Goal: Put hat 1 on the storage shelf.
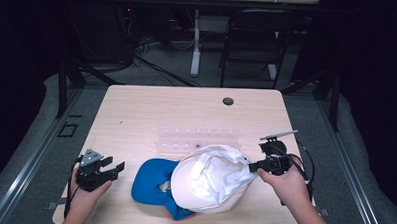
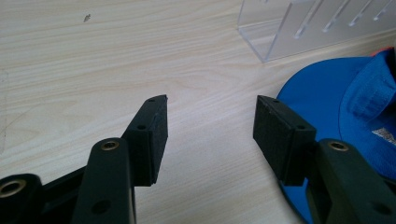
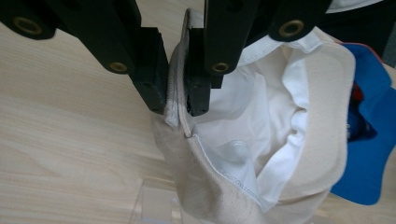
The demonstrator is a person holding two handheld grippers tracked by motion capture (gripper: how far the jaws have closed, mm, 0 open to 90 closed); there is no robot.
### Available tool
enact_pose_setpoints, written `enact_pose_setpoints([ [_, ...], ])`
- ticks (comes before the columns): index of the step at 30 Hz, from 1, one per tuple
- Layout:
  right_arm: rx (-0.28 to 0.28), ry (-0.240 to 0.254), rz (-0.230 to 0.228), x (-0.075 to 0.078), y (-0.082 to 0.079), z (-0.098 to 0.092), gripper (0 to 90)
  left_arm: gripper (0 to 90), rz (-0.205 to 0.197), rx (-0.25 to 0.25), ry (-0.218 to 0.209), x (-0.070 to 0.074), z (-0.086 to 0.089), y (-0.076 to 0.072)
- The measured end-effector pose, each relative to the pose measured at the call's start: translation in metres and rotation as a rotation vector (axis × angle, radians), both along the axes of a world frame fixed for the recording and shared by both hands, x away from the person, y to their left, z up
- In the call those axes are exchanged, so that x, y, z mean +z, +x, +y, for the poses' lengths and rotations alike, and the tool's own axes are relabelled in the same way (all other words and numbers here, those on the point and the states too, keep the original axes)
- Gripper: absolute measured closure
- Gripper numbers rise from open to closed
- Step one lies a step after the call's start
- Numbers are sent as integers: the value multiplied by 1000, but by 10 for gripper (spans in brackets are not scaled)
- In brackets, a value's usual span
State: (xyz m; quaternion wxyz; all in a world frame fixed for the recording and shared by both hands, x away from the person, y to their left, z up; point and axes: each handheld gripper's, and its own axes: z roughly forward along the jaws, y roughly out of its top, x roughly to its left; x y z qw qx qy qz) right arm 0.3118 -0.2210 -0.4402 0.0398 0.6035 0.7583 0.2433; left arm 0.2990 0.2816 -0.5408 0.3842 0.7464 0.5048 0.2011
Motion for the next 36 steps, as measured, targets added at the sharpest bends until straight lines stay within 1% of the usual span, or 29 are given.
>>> enact_pose_setpoints([
  [4, -6, 21, 30, 16, 5, 6, 806, 453, -8, 6, -7, -1, 0, 0],
  [5, -6, 21, 30, 16, 5, 6, 806, 453, -8, 6, -7, -1, 0, 0],
  [6, 0, 25, 48, 24, 7, 9, 809, 453, -7, 2, -4, -1, 0, 1],
  [8, -3, 8, 62, 30, 8, 13, 810, 453, -2, -3, -1, -1, 0, 1],
  [9, 5, -2, 68, 34, 9, 17, 810, 453, -1, -3, -1, -1, -1, 1],
  [10, 5, -2, 68, 34, 9, 17, 810, 453, -1, -3, -1, -1, -1, 1],
  [11, 13, -20, 77, 41, 11, 24, 811, 453, -3, -2, -2, -2, -1, 1],
  [13, 20, -33, 91, 48, 13, 30, 813, 453, -1, -2, 1, -2, -1, 1],
  [14, 20, -33, 91, 48, 13, 30, 813, 453, -1, -2, 1, -2, -1, 1],
  [15, 32, -47, 104, 58, 15, 38, 813, 453, -4, -2, 0, -2, -1, 1],
  [16, 32, -47, 104, 58, 15, 38, 813, 453, -4, -2, 0, -2, -1, 1],
  [17, 42, -70, 105, 65, 17, 44, 813, 454, -4, -2, -4, -2, -1, 1],
  [19, 42, -99, 108, 71, 18, 52, 814, 461, 4, -6, -3, -2, 0, 1],
  [20, 46, -105, 113, 74, 18, 55, 814, 461, 4, -6, -3, -2, 0, 1],
  [21, 54, -113, 122, 78, 19, 60, 815, 463, 13, -12, -1, -2, 0, 1],
  [23, 59, -122, 132, 83, 21, 67, 815, 466, 18, -16, 3, -3, 0, 2],
  [25, 59, -124, 135, 85, 21, 70, 816, 466, 14, -13, 1, -4, 0, 3],
  [26, 62, -136, 141, 90, 23, 76, 816, 466, 16, -10, -4, -4, 1, 3],
  [31, 57, -161, 163, 99, 26, 87, 816, 466, 18, -8, -10, -5, 2, 3],
  [32, 57, -161, 163, 99, 26, 87, 816, 466, 18, -8, -10, -5, 2, 3],
  [33, 56, -169, 166, 102, 27, 91, 816, 466, 19, -12, -11, -5, 1, 4],
  [34, 56, -169, 166, 102, 27, 91, 816, 466, 19, -12, -11, -5, 1, 4],
  [36, 62, -171, 166, 107, 26, 96, 816, 466, 20, -16, -13, -5, 1, 4],
])
